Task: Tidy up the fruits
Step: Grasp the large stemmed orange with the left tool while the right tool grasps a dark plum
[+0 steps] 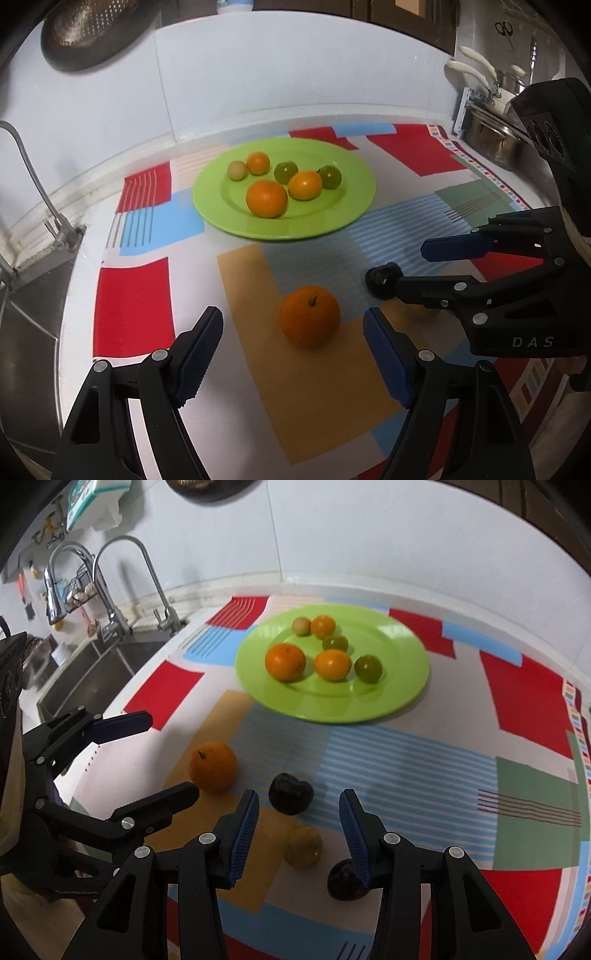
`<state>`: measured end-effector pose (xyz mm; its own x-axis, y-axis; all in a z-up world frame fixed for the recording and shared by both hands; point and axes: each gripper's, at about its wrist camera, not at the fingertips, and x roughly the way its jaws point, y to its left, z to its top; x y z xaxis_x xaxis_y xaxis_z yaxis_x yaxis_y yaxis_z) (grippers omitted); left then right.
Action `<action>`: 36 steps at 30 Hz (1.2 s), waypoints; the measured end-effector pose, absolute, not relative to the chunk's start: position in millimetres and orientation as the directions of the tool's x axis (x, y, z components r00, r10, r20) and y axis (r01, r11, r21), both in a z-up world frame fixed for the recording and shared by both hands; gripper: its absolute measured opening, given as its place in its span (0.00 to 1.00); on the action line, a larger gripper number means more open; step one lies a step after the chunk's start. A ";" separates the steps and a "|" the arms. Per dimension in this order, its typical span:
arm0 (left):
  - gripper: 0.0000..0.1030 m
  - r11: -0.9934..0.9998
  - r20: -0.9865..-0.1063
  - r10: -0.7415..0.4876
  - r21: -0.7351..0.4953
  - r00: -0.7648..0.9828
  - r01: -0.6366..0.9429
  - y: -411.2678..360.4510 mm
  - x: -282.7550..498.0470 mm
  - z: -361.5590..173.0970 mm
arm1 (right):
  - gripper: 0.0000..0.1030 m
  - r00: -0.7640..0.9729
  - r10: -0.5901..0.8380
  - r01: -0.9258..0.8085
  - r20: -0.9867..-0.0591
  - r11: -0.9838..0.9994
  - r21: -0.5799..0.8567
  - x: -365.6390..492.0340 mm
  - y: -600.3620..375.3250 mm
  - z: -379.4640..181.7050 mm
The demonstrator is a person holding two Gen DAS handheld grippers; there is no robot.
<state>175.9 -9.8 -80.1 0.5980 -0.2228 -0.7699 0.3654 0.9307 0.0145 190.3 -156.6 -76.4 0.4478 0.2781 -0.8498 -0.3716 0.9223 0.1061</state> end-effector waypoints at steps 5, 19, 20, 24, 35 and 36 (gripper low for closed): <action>0.75 0.928 -0.778 -0.224 0.015 0.587 0.373 -11.0 182.2 -87.0 | 0.45 0.412 0.284 -0.391 -0.866 0.914 0.114 197.1 -154.7 -86.8; 0.51 0.916 -0.795 -0.267 -0.033 0.545 0.400 -13.0 197.2 -99.0 | 0.41 0.370 0.305 -0.403 -0.878 0.904 0.144 212.1 -150.8 -101.2; 0.49 0.915 -0.797 -0.267 -0.034 0.541 0.401 -13.3 197.4 -100.2 | 0.40 0.367 0.308 -0.402 -0.877 0.903 0.149 213.2 -150.5 -101.7; 0.39 0.912 -0.798 -0.286 -0.057 0.530 0.406 -14.7 196.7 -100.4 | 0.33 0.350 0.333 -0.406 -0.876 0.896 0.179 215.1 -147.9 -104.4; 0.39 0.928 -0.788 -0.267 -0.055 0.554 0.368 -9.8 190.7 -88.2 | 0.30 0.375 0.338 -0.398 -0.864 0.900 0.179 208.7 -148.5 -99.5; 0.39 0.929 -0.786 -0.267 -0.055 0.557 0.367 -10.0 189.9 -86.7 | 0.30 0.378 0.339 -0.397 -0.862 0.900 0.180 208.1 -148.8 -98.3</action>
